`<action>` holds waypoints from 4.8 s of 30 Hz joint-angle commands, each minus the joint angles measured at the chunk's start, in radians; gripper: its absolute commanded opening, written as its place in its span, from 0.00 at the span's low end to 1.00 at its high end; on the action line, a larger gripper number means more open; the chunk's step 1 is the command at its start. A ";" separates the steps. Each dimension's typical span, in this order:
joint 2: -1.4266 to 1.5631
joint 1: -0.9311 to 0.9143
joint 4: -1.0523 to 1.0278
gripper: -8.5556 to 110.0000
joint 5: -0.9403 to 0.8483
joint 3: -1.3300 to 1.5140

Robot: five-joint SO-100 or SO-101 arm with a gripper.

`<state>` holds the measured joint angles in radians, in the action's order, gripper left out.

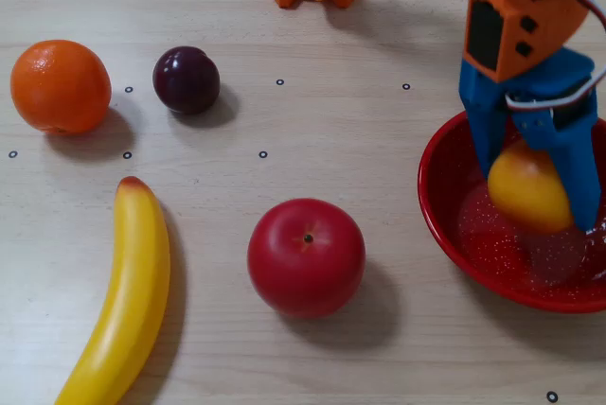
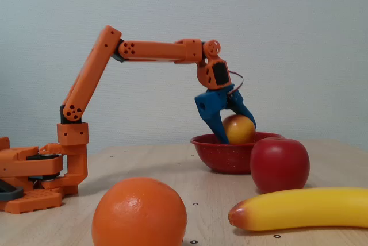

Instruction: Put peach in the red bowl.

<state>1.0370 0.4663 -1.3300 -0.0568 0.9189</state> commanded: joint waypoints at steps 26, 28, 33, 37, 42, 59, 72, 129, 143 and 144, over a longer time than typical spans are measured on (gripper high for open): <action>-0.009 0.025 -0.133 0.52 -0.094 -0.202; 0.026 0.021 -0.133 0.52 -0.087 -0.199; 0.129 0.012 -0.161 0.51 -0.072 -0.198; 0.216 -0.005 -0.169 0.51 -0.046 -0.198; 0.342 -0.032 -0.192 0.49 -0.034 -0.176; 0.692 -0.172 -0.242 0.07 0.063 0.055; 1.150 -0.265 -0.146 0.07 0.040 0.560; 2.293 -0.428 0.184 0.07 0.075 2.181; 2.295 -0.430 0.199 0.07 0.069 2.186; 2.295 -0.430 0.199 0.07 0.069 2.186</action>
<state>3.3119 0.0813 -1.1505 0.0000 3.1063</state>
